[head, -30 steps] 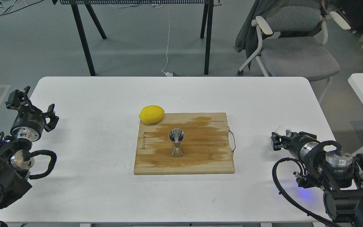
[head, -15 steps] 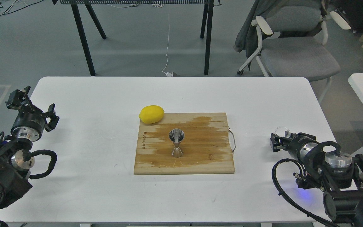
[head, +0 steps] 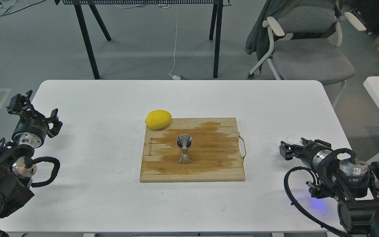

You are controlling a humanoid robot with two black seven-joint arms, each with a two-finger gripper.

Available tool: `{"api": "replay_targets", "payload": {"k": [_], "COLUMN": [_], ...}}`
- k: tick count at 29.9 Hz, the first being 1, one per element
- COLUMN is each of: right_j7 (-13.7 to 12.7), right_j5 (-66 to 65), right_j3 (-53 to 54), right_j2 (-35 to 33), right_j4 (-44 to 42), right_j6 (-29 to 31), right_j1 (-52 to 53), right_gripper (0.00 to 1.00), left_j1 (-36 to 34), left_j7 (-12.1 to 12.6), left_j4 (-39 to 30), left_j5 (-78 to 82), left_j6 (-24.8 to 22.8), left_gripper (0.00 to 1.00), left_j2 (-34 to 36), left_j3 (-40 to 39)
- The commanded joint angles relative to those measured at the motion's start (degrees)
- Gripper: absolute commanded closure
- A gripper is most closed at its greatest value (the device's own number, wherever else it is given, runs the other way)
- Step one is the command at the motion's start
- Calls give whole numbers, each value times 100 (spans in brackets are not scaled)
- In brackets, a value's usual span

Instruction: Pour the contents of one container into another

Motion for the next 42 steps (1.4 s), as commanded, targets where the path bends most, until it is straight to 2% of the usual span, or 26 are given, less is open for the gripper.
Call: {"api": "replay_targets", "payload": {"k": [1, 12, 19, 23, 25, 28, 32, 35, 42], "right_j7": [0, -26, -70, -272, -404, -615, -642, -633, -624], "right_j5": [1, 10, 10, -25, -96, -192, -421, -465, -807], "right_j3": [0, 18, 18, 9, 0, -218, -640, -817, -861], "right_j2": [1, -60, -543, -816, -956, -1281, -1721, -1801, -1801], "right_j4": [25, 561, 1167, 1282, 1273, 1203, 984, 765, 658], "right_j6": [0, -9, -141, -27, 236, 1008, 1870, 2381, 2540], "right_j1": [-9, -88, -80, 78, 324, 588, 1079, 1361, 1555], "right_gripper": [5, 3, 3, 2, 1, 1, 1, 1, 1], "left_j1": [1, 1, -52, -122, -279, -491, -517, -535, -764], "left_j7": [0, 0, 0, 0, 0, 0, 0, 0, 0], "left_j4": [7, 7, 16, 42, 51, 77, 235, 262, 701], "left_j5": [0, 0, -61, -229, -246, -264, -211, -185, -132], "left_j6": [0, 0, 0, 0, 0, 0, 0, 0, 0], "left_gripper": [0, 0, 0, 0, 0, 0, 0, 0, 0], "left_j2": [2, 46, 107, 300, 327, 345, 327, 292, 187], "left_j3": [0, 0, -9, -97, -97, -97, -62, -36, 44]}}
